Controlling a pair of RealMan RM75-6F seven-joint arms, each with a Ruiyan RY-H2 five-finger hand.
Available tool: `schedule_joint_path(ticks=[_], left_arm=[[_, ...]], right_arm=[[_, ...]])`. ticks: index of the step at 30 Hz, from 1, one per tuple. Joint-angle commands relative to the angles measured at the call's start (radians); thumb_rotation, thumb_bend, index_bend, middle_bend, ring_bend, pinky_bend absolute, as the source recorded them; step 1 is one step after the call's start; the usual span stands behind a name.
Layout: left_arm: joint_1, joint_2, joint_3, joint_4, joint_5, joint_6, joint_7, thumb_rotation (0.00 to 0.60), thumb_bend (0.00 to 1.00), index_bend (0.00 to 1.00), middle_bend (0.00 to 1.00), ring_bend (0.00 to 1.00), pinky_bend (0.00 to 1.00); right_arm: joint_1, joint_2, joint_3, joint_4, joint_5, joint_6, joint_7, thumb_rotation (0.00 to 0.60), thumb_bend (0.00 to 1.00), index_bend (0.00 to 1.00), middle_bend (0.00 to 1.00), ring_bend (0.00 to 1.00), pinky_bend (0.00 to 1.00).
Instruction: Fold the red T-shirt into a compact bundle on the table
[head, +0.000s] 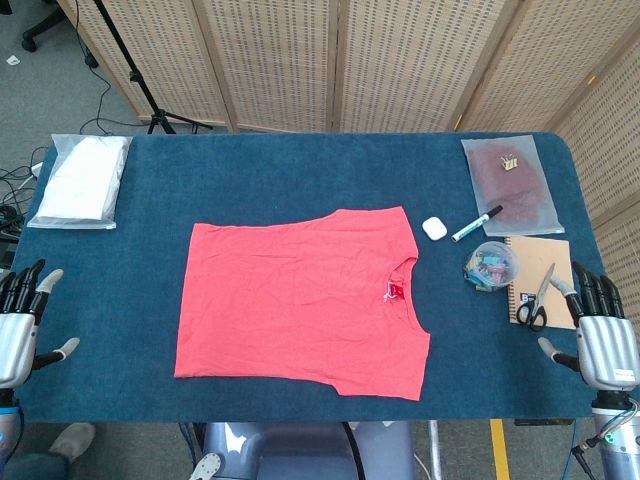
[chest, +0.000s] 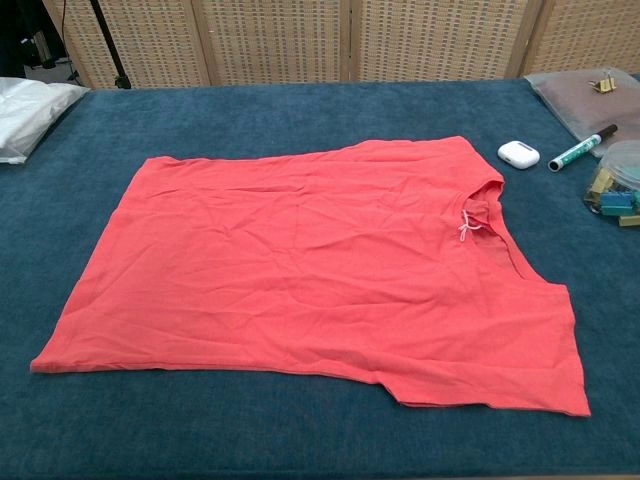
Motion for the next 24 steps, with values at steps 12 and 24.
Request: schedule_joint_path(ticks=[12, 24], left_arm=[[-0.002, -0.007, 0.001, 0.003, 0.003, -0.003, 0.013, 0.6, 0.01, 0.0, 0.0, 0.0, 0.0], [0.002, 0.0, -0.004, -0.002, -0.004, 0.002, -0.001, 0.6, 0.01, 0.0, 0.0, 0.0, 0.0]], right_arm=[[0.025, 0.018, -0.064, 0.006, -0.083, -0.065, 0.029, 0.6, 0.0, 0.19, 0.0, 0.0, 0.0], [0.072, -0.017, -0.155, 0.04, -0.201, -0.166, -0.006, 0.6, 0.0, 0.24, 0.0, 0.0, 0.0]])
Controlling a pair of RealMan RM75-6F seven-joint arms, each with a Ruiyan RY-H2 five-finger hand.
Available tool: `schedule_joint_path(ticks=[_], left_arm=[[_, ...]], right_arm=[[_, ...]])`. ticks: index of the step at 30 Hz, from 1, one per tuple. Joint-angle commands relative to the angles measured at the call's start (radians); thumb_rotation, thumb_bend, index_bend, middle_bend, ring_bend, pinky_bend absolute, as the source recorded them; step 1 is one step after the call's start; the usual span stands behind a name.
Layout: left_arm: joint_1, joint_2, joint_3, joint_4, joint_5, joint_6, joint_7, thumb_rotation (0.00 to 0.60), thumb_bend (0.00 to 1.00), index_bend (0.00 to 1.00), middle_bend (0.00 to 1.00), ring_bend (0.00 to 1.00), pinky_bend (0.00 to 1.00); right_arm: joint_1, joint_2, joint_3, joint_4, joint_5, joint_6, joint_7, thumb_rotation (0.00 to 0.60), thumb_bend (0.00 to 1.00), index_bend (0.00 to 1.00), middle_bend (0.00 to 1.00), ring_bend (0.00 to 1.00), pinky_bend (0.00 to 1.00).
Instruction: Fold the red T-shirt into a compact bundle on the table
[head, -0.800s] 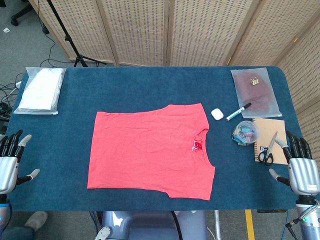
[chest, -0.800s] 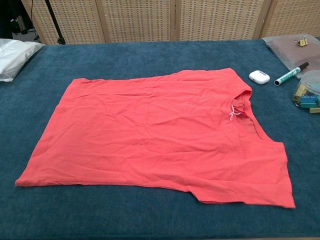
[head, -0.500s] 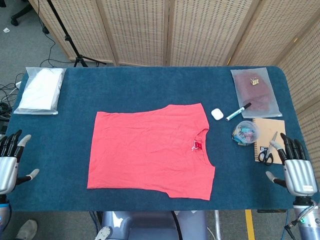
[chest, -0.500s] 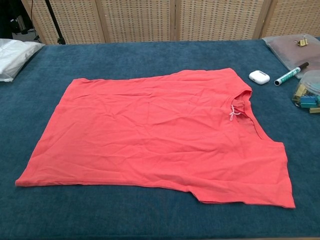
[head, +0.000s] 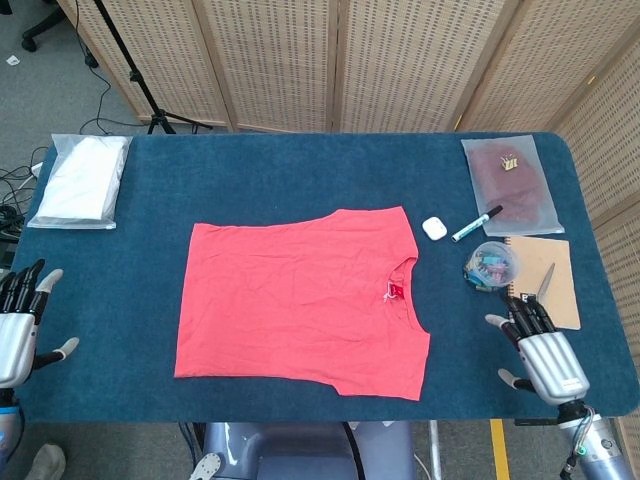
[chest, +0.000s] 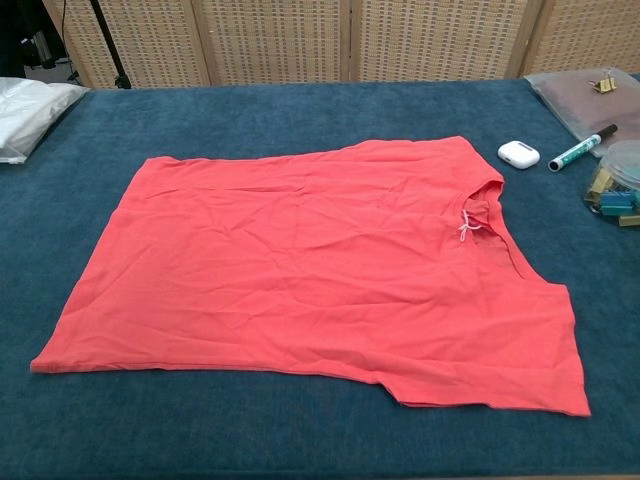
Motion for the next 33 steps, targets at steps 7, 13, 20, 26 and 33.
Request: schedule_joint_path(ticks=[7, 13, 20, 26, 33], left_arm=[[0.001, 0.007, -0.011, -0.007, -0.016, 0.001, -0.01, 0.6, 0.01, 0.0, 0.0, 0.0, 0.0], [-0.005, 0.0, -0.018, -0.002, -0.036, -0.013, 0.004, 0.6, 0.01, 0.0, 0.0, 0.0, 0.0], [-0.006, -0.007, -0.02, 0.002, -0.041, -0.013, 0.017, 0.6, 0.01, 0.0, 0.0, 0.0, 0.0], [-0.009, -0.013, -0.023, 0.004, -0.052, -0.02, 0.027, 0.6, 0.01, 0.0, 0.0, 0.0, 0.0], [-0.015, -0.024, -0.025, 0.01, -0.064, -0.03, 0.049, 0.6, 0.01, 0.0, 0.0, 0.0, 0.0]], right_arm=[[0.043, -0.085, -0.04, 0.029, -0.032, -0.096, -0.089, 0.6, 0.0, 0.27, 0.0, 0.0, 0.0], [0.087, -0.16, -0.049, 0.042, -0.045, -0.166, -0.117, 0.6, 0.0, 0.3, 0.0, 0.0, 0.0], [0.126, -0.219, -0.062, 0.055, -0.075, -0.2, -0.109, 0.6, 0.0, 0.33, 0.0, 0.0, 0.0], [0.14, -0.258, -0.068, 0.072, -0.085, -0.194, -0.087, 0.6, 0.0, 0.33, 0.0, 0.0, 0.0], [0.159, -0.285, -0.073, 0.079, -0.086, -0.209, -0.106, 0.6, 0.0, 0.33, 0.0, 0.0, 0.0]])
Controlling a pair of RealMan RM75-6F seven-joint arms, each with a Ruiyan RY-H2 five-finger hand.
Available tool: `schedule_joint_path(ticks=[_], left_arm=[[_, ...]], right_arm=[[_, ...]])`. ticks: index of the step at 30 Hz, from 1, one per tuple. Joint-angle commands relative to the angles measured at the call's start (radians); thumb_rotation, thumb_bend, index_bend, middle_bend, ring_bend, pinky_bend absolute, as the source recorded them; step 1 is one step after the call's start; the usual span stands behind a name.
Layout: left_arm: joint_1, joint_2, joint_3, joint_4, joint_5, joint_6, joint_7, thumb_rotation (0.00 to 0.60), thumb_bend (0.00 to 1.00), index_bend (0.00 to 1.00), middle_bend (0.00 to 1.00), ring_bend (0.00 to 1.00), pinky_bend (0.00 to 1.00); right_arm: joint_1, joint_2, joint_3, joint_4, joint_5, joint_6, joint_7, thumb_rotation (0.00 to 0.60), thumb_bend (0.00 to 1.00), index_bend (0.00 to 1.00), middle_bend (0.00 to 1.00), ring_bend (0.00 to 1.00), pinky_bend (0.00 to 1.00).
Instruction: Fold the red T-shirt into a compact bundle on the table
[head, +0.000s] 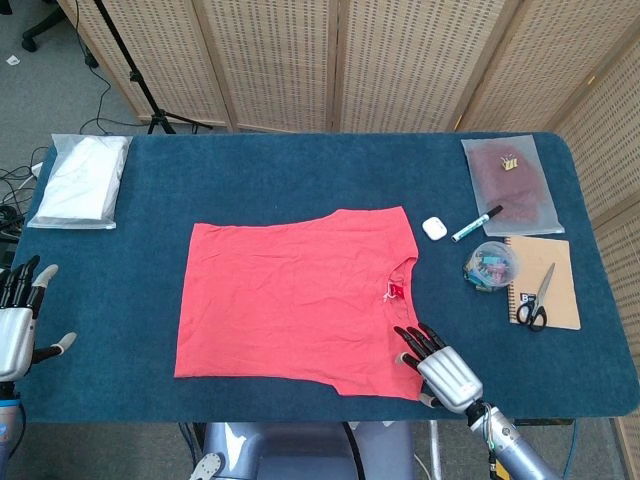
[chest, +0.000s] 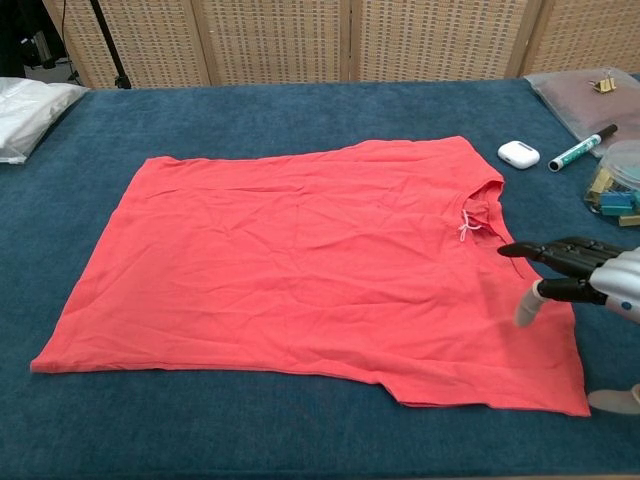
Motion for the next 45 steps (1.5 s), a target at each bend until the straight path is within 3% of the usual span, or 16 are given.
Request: schedule_joint_path(ticks=[1, 25, 27, 32, 35, 45], left_arm=[[-0.002, -0.006, -0.001, 0.003, -0.005, -0.003, 0.01, 0.6, 0.01, 0.0, 0.0, 0.0, 0.0], [-0.002, -0.006, 0.0, -0.001, -0.007, -0.003, 0.011, 0.6, 0.01, 0.0, 0.0, 0.0, 0.0], [-0.003, -0.008, 0.003, -0.001, -0.005, -0.006, 0.016, 0.6, 0.01, 0.0, 0.0, 0.0, 0.0], [-0.002, -0.007, 0.001, 0.0, -0.008, -0.004, 0.012, 0.6, 0.01, 0.0, 0.0, 0.0, 0.0], [-0.002, -0.007, 0.002, 0.0, -0.007, -0.004, 0.012, 0.6, 0.01, 0.0, 0.0, 0.0, 0.0], [-0.002, -0.008, 0.002, -0.001, -0.007, -0.004, 0.015, 0.6, 0.01, 0.0, 0.0, 0.0, 0.0]], right_arm=[[0.008, -0.013, -0.002, -0.002, 0.002, -0.011, -0.016, 0.6, 0.0, 0.33, 0.0, 0.0, 0.0], [0.023, -0.086, -0.001, 0.004, 0.055, -0.042, -0.148, 0.6, 0.01, 0.33, 0.0, 0.0, 0.0], [0.021, -0.097, 0.001, 0.016, 0.058, -0.036, -0.16, 0.6, 0.07, 0.33, 0.0, 0.0, 0.0], [0.02, -0.112, 0.006, 0.037, 0.043, 0.003, -0.14, 0.6, 0.43, 0.36, 0.0, 0.0, 0.0], [0.023, -0.109, 0.004, 0.039, 0.036, 0.013, -0.13, 0.6, 0.54, 0.37, 0.0, 0.0, 0.0], [0.031, -0.107, -0.001, 0.053, 0.054, -0.003, -0.13, 0.6, 0.56, 0.42, 0.0, 0.0, 0.0]])
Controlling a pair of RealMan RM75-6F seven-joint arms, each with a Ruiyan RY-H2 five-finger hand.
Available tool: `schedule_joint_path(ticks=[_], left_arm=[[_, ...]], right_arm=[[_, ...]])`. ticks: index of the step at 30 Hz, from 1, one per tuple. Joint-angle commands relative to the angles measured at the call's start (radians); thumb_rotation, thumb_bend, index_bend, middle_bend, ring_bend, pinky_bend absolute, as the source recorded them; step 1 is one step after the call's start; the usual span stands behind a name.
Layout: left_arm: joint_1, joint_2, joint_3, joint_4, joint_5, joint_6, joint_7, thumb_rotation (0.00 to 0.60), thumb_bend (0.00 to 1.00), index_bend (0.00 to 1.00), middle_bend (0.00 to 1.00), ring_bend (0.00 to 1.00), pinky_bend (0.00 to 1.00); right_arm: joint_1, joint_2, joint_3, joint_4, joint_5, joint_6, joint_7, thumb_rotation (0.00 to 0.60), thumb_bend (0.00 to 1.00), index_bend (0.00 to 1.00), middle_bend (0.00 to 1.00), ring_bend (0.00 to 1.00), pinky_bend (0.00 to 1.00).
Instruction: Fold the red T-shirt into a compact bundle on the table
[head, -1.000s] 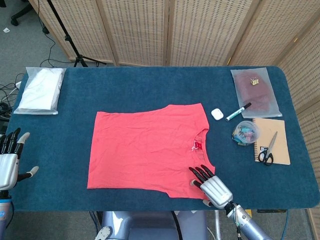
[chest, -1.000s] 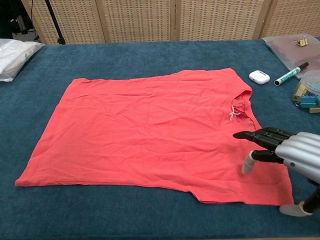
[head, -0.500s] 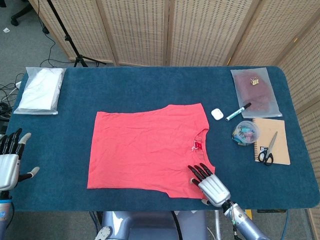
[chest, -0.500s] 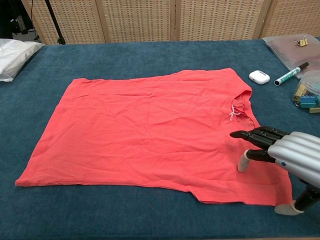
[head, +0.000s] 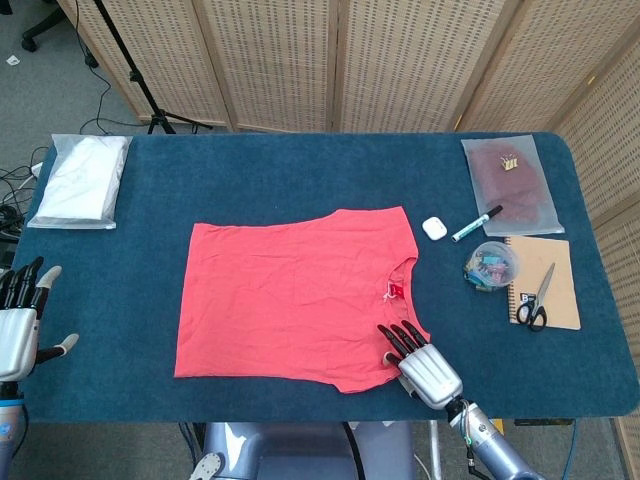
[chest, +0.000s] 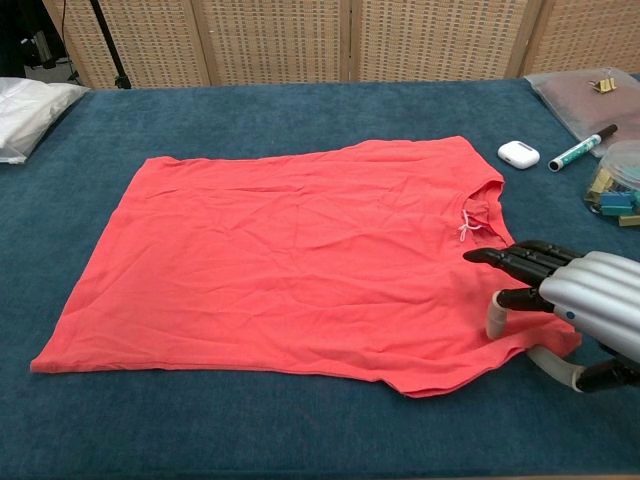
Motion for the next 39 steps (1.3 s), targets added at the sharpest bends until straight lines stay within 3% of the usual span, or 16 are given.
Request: schedule_joint_path(ticks=[1, 5, 14, 16, 18, 23, 26, 30, 39], left_arm=[[0.0, 0.0, 0.0, 0.0, 0.0, -0.001, 0.0, 0.6, 0.01, 0.0, 0.0, 0.0, 0.0], [-0.001, -0.002, 0.002, 0.002, 0.002, -0.002, 0.003, 0.6, 0.01, 0.0, 0.0, 0.0, 0.0], [-0.008, -0.023, 0.046, 0.063, 0.093, -0.005, -0.071, 0.6, 0.05, 0.0, 0.0, 0.0, 0.0], [-0.014, -0.036, 0.062, 0.102, 0.129, -0.008, -0.109, 0.6, 0.08, 0.04, 0.0, 0.0, 0.0], [-0.022, -0.077, 0.087, 0.189, 0.195, 0.005, -0.161, 0.6, 0.11, 0.13, 0.0, 0.0, 0.0], [-0.061, -0.155, 0.165, 0.375, 0.343, 0.007, -0.33, 0.6, 0.11, 0.35, 0.0, 0.0, 0.0], [-0.076, -0.213, 0.193, 0.48, 0.399, 0.015, -0.356, 0.6, 0.11, 0.43, 0.0, 0.0, 0.0], [-0.088, -0.287, 0.217, 0.576, 0.432, 0.01, -0.364, 0.6, 0.13, 0.46, 0.0, 0.0, 0.0], [-0.113, -0.396, 0.235, 0.68, 0.429, -0.042, -0.353, 0.6, 0.19, 0.47, 0.0, 0.0, 0.0]], right_arm=[[0.003, 0.001, -0.003, 0.004, 0.001, -0.003, 0.005, 0.6, 0.56, 0.44, 0.0, 0.0, 0.0], [0.006, -0.006, -0.012, 0.033, -0.028, 0.024, 0.043, 0.6, 0.56, 0.52, 0.0, 0.0, 0.0], [0.018, -0.012, -0.027, 0.099, -0.062, 0.052, 0.115, 0.6, 0.57, 0.56, 0.0, 0.0, 0.0], [0.02, -0.011, -0.03, 0.106, -0.065, 0.051, 0.123, 0.6, 0.57, 0.56, 0.0, 0.0, 0.0], [0.022, -0.013, -0.035, 0.118, -0.07, 0.053, 0.131, 0.6, 0.57, 0.56, 0.0, 0.0, 0.0], [0.027, -0.01, -0.039, 0.122, -0.068, 0.048, 0.141, 0.6, 0.57, 0.56, 0.0, 0.0, 0.0], [0.03, -0.008, -0.038, 0.121, -0.068, 0.049, 0.141, 0.6, 0.57, 0.56, 0.0, 0.0, 0.0], [0.032, -0.004, -0.038, 0.12, -0.066, 0.051, 0.145, 0.6, 0.57, 0.57, 0.0, 0.0, 0.0], [0.036, 0.001, -0.034, 0.119, -0.059, 0.054, 0.149, 0.6, 0.57, 0.57, 0.0, 0.0, 0.0]])
